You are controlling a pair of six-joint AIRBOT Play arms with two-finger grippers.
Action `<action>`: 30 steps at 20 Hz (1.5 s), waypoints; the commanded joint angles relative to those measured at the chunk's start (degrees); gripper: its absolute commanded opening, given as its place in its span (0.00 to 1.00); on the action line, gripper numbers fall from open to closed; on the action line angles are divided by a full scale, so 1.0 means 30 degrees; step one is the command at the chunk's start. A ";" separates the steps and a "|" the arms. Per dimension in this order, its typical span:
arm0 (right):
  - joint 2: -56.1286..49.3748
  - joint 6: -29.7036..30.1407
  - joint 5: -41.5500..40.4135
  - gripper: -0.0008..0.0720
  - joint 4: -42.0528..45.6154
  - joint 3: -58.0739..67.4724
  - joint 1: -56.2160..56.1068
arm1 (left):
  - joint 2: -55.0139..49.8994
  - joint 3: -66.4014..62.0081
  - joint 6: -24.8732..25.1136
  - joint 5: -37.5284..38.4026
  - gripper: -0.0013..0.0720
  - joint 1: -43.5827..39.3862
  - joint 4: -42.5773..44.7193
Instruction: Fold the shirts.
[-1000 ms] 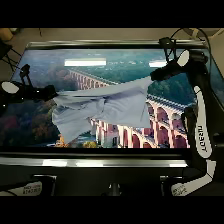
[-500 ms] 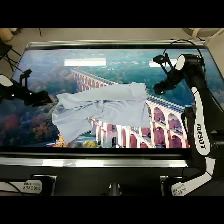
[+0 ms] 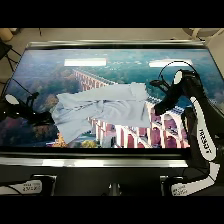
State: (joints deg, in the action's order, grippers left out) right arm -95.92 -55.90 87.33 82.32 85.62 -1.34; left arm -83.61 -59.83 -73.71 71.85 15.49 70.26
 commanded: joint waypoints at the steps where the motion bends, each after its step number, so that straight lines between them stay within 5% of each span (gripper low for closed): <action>1: 0.0233 0.0240 0.0328 0.53 -0.0080 -0.0452 0.0022 | 0.0029 0.0474 0.0444 -0.1741 0.59 -0.0051 -0.0714; 7: 0.0233 0.0219 0.0386 0.54 -0.0087 -0.0452 0.0022 | -0.0765 0.0466 0.0444 -0.2987 0.52 -0.0073 -0.0787; 8: 0.0226 0.0131 0.0415 0.56 -0.0131 -0.0459 0.0022 | -0.0845 0.0466 0.0466 -0.3220 0.45 -0.0080 -0.0882; 9: 0.0226 0.0087 0.0408 0.74 -0.0444 -0.0539 0.0022 | -0.0882 0.0466 0.0627 -0.3446 0.25 -0.0073 -0.1253; 10: 0.0226 0.0087 0.0350 0.80 -0.0903 -0.0787 0.0022 | -0.0889 0.0466 0.1202 -0.3490 0.11 -0.0073 -0.1814; 11: 0.0226 0.0087 0.0335 0.80 -0.1348 -0.1166 0.0022 | -0.0882 0.0466 0.1887 -0.3468 0.06 -0.0073 -0.2455; 14: 0.0350 0.0517 0.0794 0.79 -0.3461 -0.2361 0.0022 | -0.0801 0.0444 0.2157 -0.3133 0.06 -0.0073 -0.2776; 25: 0.0284 -0.0925 -0.4816 0.79 -0.6178 -0.6047 0.0036 | 0.0095 0.0444 0.2157 -0.2586 0.06 -0.0073 -0.2958; 29: -0.0364 -0.0947 -0.4699 0.67 -0.7380 -0.6040 0.0036 | 0.0554 0.0386 0.2149 -0.2244 0.06 -0.0073 -0.2965; 30: -0.0321 -0.0743 -0.4677 0.33 -0.7249 -0.5880 0.0044 | 0.0765 0.0270 0.2149 -0.2025 0.06 -0.0073 -0.3155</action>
State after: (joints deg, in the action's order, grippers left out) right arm -96.33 -58.48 74.32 61.78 67.85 -1.19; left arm -82.48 -58.61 -67.26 64.62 15.25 61.43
